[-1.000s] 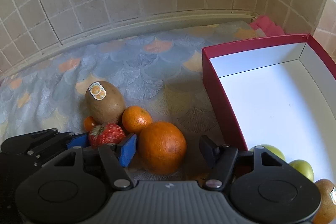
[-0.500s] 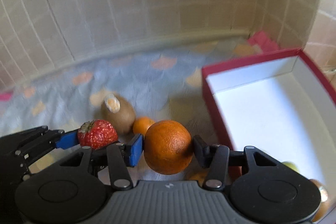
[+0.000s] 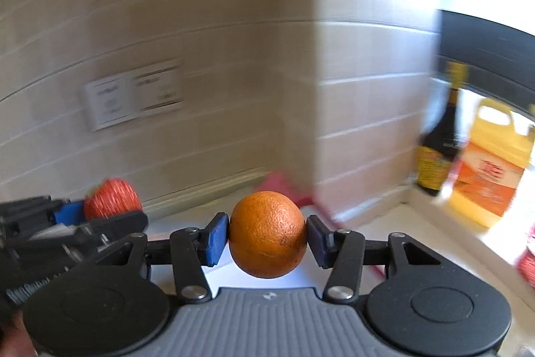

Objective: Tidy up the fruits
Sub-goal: 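Carry the strawberry and orange into the box and open both tools, then return both tools to the kiwi and mandarin beside the box, then grasp the kiwi with the left tool while the right tool grasps the mandarin, then carry the kiwi and mandarin into the box and open both tools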

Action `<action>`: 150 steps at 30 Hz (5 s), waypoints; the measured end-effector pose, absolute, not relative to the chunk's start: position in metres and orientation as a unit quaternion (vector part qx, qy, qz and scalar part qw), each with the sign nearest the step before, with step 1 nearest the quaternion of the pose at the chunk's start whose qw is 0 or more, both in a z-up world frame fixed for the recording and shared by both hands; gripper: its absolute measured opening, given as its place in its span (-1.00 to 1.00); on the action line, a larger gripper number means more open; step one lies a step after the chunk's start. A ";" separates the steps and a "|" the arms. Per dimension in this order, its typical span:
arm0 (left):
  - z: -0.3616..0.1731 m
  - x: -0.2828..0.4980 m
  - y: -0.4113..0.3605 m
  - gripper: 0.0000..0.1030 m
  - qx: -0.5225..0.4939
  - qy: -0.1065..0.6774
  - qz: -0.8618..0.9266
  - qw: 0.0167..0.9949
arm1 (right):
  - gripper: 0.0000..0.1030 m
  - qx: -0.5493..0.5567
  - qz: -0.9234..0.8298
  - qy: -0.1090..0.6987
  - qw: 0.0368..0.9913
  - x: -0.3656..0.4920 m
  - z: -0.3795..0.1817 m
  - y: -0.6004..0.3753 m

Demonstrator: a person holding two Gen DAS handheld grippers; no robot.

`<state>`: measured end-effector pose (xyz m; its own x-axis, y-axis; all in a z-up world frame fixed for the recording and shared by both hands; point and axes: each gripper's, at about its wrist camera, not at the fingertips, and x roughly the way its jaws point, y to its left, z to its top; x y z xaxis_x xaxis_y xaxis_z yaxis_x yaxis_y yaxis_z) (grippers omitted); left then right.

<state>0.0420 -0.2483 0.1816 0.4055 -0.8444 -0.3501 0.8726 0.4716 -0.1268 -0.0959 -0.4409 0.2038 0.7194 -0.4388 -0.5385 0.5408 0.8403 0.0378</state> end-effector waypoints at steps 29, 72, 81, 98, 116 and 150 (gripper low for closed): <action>0.054 0.056 -0.369 -0.05 0.100 0.400 -0.507 0.757 | 0.03 0.208 -0.325 0.390 0.836 -0.119 0.089 -0.511; 0.088 0.130 -0.085 0.56 -0.082 0.383 -0.340 0.855 | 0.25 0.014 -0.053 0.381 0.923 -0.004 0.102 -0.308; 0.013 0.157 -0.102 0.56 -0.153 0.492 -0.334 0.789 | 0.20 -0.018 -0.022 0.451 0.892 0.019 0.049 -0.293; 0.003 0.157 -0.130 0.44 -0.124 0.498 -0.318 0.797 | -0.25 -0.030 -0.001 0.483 0.875 0.044 0.020 -0.304; 0.037 0.134 -0.141 0.40 -0.075 0.437 -0.321 0.837 | -0.34 -0.026 -0.039 0.429 0.902 0.024 0.053 -0.314; 0.068 0.073 -0.338 0.40 0.046 0.408 -0.517 0.751 | -0.34 0.127 -0.263 0.357 0.887 -0.097 0.091 -0.505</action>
